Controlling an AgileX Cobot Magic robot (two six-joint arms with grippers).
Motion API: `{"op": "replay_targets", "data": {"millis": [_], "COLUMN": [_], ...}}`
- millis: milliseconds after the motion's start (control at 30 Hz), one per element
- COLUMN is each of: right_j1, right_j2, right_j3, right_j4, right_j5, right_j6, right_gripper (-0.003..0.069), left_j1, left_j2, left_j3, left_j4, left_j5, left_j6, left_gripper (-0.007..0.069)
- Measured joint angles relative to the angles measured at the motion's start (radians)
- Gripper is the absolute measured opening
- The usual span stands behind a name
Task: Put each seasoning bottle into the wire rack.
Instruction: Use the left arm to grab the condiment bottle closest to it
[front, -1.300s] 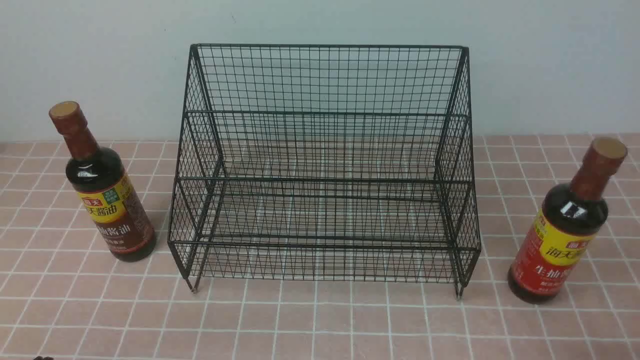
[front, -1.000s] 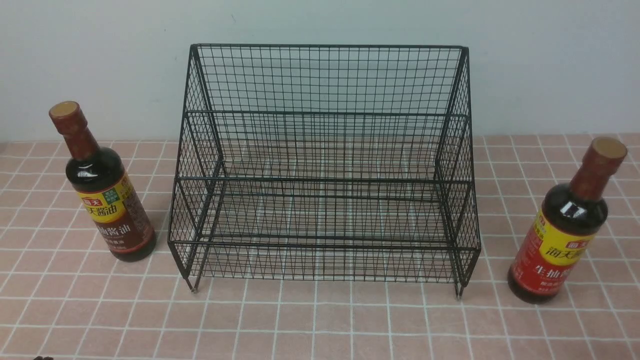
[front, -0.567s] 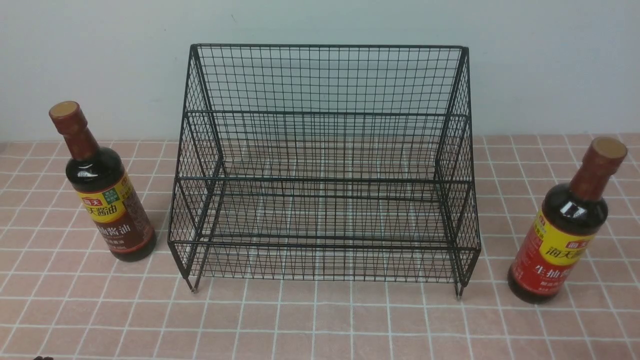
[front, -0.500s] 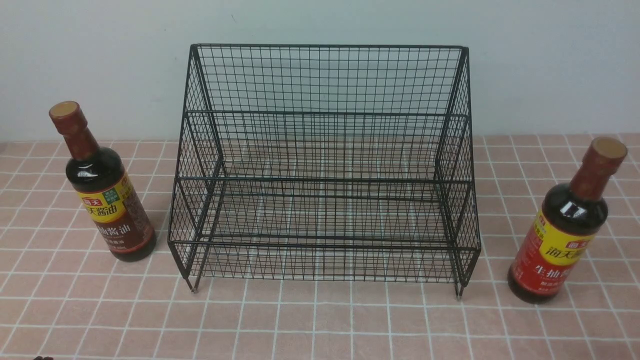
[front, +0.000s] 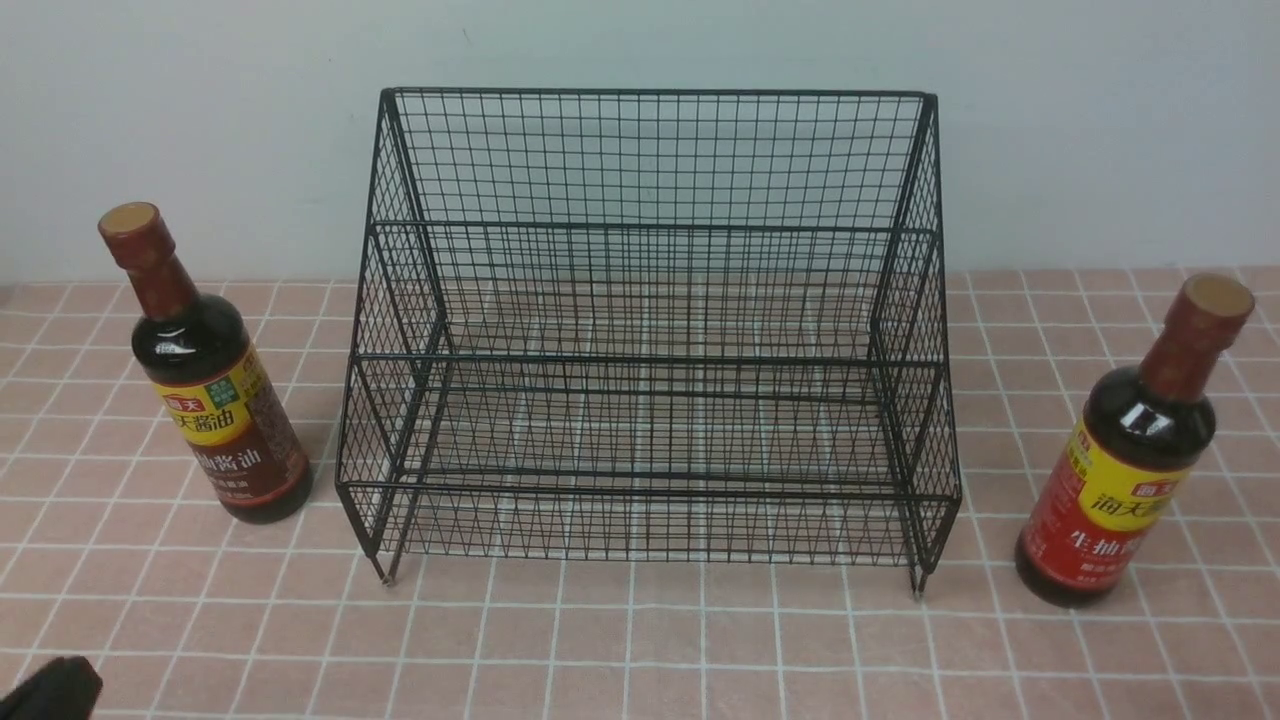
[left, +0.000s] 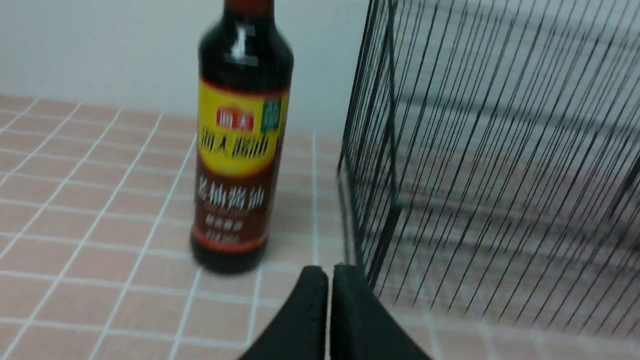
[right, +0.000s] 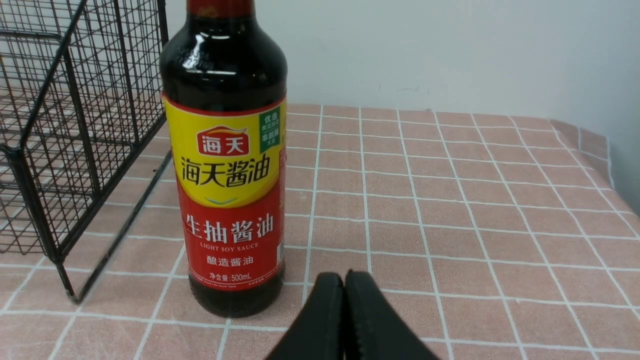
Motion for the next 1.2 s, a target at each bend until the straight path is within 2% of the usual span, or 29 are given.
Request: {"op": "replay_targets", "data": {"millis": [100, 167, 233, 333, 433, 467, 567, 800, 933, 1067, 1200], "right_j1": [0.000, 0.000, 0.000, 0.000, 0.000, 0.000, 0.000, 0.000, 0.000, 0.000, 0.000], "right_j2": [0.000, 0.000, 0.000, 0.000, 0.000, 0.000, 0.000, 0.000, 0.000, 0.000, 0.000], "right_j3": [0.000, 0.000, 0.000, 0.000, 0.000, 0.000, 0.000, 0.000, 0.000, 0.000, 0.000], "right_j4": [0.000, 0.000, 0.000, 0.000, 0.000, 0.000, 0.000, 0.000, 0.000, 0.000, 0.000], "right_j5": [0.000, 0.000, 0.000, 0.000, 0.000, 0.000, 0.000, 0.000, 0.000, 0.000, 0.000], "right_j6": [0.000, 0.000, 0.000, 0.000, 0.000, 0.000, 0.000, 0.000, 0.000, 0.000, 0.000], "right_gripper": [-0.0014, -0.0014, -0.0014, -0.0014, -0.0014, -0.0014, -0.0014, -0.0014, -0.0014, -0.0014, -0.0014], "left_j1": [0.000, 0.000, 0.000, 0.000, 0.000, 0.000, 0.000, 0.000, 0.000, 0.000, 0.000], "left_j2": [0.000, 0.000, 0.000, 0.007, 0.056, 0.137, 0.283, 0.624, 0.814, 0.930, 1.048], "left_j3": [0.000, 0.000, 0.000, -0.037, -0.113, -0.187, -0.262, -0.317, -0.346, -0.370, -0.403], "left_j4": [-0.129, -0.167, -0.183, -0.161, -0.091, -0.008, 0.091, 0.159, 0.161, 0.161, 0.161], "left_j5": [-0.171, -0.286, -0.463, -0.579, -0.588, -0.556, -0.518, -0.572, -0.644, -0.674, -0.726], "left_j6": [-0.010, -0.011, -0.010, 0.014, 0.051, 0.076, 0.079, 0.079, 0.072, 0.028, -0.004], "left_gripper": [-0.0007, -0.0007, -0.0007, -0.0007, -0.0007, -0.0007, -0.0007, 0.0008, 0.0065, 0.0158, 0.0341]}}
